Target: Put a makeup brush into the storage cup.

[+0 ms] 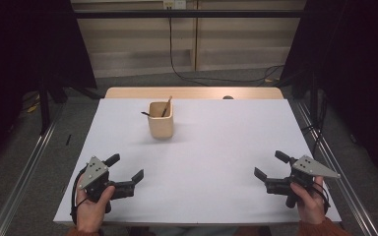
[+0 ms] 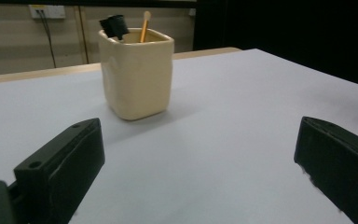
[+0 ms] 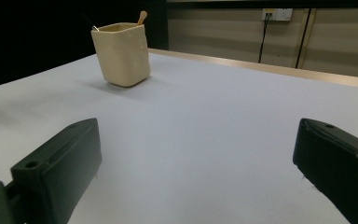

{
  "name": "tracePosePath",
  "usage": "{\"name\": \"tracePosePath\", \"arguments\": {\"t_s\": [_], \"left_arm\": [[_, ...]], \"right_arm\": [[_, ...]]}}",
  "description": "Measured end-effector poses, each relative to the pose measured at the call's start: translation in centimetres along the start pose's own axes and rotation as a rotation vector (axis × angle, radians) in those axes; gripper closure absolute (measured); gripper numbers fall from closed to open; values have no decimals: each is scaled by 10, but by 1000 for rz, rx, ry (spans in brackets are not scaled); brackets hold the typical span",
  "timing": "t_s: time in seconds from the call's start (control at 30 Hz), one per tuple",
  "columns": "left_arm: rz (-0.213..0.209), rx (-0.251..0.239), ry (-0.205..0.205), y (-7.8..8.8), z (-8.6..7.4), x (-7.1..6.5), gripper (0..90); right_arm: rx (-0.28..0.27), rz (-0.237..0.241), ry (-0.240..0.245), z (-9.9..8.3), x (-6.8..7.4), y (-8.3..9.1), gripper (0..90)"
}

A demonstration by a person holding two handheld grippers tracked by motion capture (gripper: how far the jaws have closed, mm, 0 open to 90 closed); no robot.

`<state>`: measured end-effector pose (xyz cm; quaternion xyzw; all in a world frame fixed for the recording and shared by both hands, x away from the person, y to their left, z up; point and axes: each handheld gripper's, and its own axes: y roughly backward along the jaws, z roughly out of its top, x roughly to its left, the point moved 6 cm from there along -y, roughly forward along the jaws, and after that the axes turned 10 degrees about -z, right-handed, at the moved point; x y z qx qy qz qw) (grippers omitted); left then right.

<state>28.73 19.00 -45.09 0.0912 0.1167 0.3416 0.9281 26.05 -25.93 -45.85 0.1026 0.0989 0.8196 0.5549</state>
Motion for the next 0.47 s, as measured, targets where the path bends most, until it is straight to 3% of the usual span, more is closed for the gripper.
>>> {"name": "tracePosePath", "arguments": {"t_s": [0.2,0.47], "left_arm": [[15,-16,25,7,-3,7,17],[25,-22,2,8,-2,7,22]], "right_arm": [[0,4,-6,1,0,0,2],[19,17,-5,-1,1,-1,9]]}}
